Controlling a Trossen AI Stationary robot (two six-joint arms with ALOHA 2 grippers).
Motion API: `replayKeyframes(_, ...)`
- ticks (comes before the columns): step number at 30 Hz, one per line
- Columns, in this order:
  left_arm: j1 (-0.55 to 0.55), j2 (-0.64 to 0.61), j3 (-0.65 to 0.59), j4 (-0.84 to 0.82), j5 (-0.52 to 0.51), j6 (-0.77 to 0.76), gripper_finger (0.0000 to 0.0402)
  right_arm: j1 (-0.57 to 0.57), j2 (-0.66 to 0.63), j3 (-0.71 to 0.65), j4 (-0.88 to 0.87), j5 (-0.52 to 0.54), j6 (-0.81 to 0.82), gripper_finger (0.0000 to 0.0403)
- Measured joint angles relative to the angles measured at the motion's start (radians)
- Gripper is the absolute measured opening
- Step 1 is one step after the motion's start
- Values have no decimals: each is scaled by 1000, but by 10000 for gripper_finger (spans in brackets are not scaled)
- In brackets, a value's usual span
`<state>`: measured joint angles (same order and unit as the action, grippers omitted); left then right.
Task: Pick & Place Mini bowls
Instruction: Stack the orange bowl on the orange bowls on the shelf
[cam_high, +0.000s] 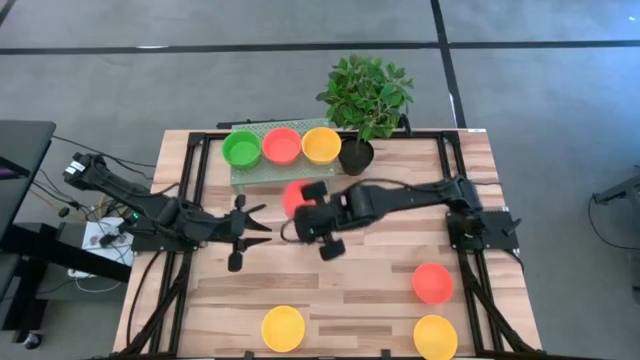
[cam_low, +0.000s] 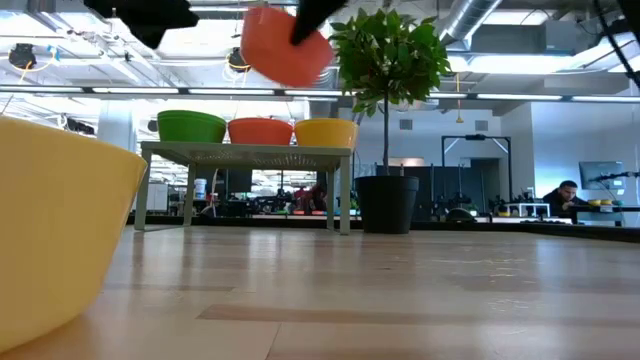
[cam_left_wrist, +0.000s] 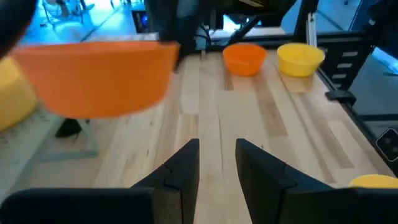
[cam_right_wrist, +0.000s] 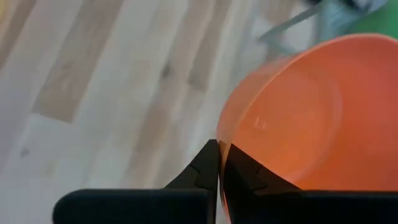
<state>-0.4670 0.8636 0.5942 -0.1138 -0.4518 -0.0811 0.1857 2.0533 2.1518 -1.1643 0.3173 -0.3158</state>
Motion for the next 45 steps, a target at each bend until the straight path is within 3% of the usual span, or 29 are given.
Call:
replayKeyframes(5, -11, -101, 0, -119, -132, 13, 106, -66, 85, 208, -33, -3, -141, 7)
replayKeyframes(10, -11, -171, -1, -159, -161, 24, 106, -129, 124, 183, 28, -2, -293, 6)
replayKeyframes(17, -11, -176, -1, -159, -161, 50, 106, -189, 156, 188, 134, -2, -344, 4)
replayKeyframes(35, -10, -142, -2, -159, -161, 58, 106, -330, 160, 183, 202, -5, -388, 4)
replayKeyframes(45, -10, -142, -2, -155, -161, 55, 106, -372, 160, 183, 195, -66, -367, 5)
